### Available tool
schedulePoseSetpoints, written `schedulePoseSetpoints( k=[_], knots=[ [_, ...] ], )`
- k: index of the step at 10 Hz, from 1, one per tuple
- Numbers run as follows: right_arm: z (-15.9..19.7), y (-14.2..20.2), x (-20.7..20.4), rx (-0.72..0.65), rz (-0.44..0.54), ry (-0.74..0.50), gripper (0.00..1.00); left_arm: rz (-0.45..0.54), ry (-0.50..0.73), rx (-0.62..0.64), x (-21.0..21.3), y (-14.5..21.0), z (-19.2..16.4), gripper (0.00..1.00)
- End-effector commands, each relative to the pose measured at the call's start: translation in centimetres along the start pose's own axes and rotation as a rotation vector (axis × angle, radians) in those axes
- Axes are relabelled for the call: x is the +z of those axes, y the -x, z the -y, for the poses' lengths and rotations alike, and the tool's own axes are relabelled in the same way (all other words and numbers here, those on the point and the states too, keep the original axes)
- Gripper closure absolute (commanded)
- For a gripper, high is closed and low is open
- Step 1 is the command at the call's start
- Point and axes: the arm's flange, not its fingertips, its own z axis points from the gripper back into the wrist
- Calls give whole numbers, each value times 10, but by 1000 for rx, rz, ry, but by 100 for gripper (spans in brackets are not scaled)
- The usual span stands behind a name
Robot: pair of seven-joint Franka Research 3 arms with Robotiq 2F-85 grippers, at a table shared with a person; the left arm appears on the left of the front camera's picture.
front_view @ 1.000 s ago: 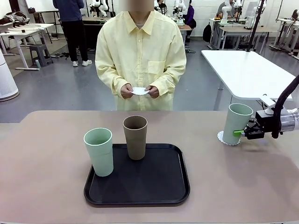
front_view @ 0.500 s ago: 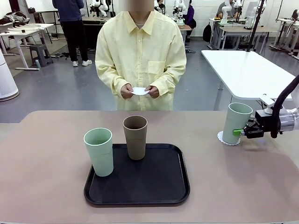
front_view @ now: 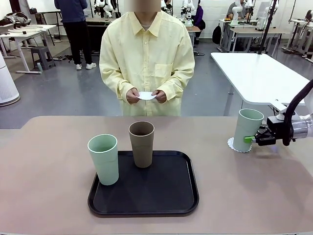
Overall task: Place coasters on the table and set cups on them.
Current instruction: Pick up one Reusable plastic cup and place it on a coaster set by the human.
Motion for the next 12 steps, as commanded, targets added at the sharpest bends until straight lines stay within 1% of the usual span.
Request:
schedulePoseSetpoints(
  k=[1, 3, 8, 11, 12],
  knots=[
    [11, 0, 1, -21, -1, 3, 17, 5, 16, -11, 0, -1, 0, 0],
    [11, 2, 1, -27, -4, 4, 0, 5, 16, -11, 0, -1, 0, 0],
    [8, 2, 1, -33, -79, 7, 0, 5, 16, -11, 0, -1, 0, 0],
    [4, 1, 5, -51, -132, -15, 0, 5, 16, -11, 0, -1, 0, 0],
    [2, 1, 6, -79, -156, -20, 0, 5, 16, -11, 0, -1, 0, 0]
  ],
)
